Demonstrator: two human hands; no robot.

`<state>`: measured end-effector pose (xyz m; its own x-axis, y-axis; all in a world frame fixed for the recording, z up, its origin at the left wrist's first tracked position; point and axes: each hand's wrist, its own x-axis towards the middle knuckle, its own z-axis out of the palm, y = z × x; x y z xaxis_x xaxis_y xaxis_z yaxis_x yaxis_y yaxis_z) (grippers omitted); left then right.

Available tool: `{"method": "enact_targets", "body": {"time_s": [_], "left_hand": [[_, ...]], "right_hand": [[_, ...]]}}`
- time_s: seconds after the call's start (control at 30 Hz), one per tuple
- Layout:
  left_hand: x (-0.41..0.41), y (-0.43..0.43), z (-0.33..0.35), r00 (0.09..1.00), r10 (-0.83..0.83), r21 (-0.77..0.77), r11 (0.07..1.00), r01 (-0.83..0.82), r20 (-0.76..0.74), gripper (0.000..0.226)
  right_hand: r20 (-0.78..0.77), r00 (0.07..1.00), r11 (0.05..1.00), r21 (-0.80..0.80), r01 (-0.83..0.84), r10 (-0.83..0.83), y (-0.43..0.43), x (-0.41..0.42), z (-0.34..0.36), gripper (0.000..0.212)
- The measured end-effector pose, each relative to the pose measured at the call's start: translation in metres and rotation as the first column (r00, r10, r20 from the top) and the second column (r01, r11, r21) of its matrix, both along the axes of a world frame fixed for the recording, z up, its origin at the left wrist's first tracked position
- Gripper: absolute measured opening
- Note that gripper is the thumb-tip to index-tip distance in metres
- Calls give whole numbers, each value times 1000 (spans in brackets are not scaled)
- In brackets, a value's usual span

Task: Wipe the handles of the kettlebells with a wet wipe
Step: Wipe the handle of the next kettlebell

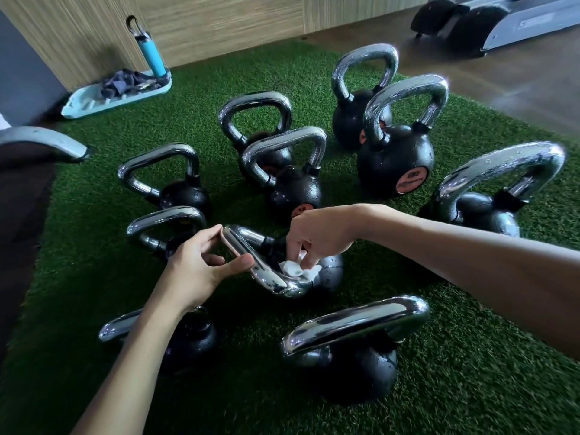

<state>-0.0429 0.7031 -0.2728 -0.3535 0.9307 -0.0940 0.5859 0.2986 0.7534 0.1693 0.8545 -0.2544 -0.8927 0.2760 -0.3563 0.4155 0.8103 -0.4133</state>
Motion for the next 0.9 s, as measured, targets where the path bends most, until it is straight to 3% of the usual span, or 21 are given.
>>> {"method": "enact_targets", "body": {"time_s": [0.2,0.37,0.43,0.7,0.9], "left_hand": [[3,3,0,1000,4,-6,1000,-5,-26,131],[0,1,0,1000,-4,-7,1000,4,-23,128],[-3,1,-2,1000,-4,-6,1000,4,-18,128],[1,0,0,1000,-8,6,1000,8,-28,127],[-1,-1,-2,1000,-4,13,1000,4,-10,126]], "right_hand": [[-43,999,993,-120,-9,4,-9,-18,7,18],[-102,980,899,-422,113,-171,-12,-17,-2,32],[-107,963,856,-491,165,-247,-8,-11,-5,24],[-44,981,858,-493,144,-190,-2,5,-1,18],[-63,893,738,-590,328,-447,-12,-12,-11,14]]}}
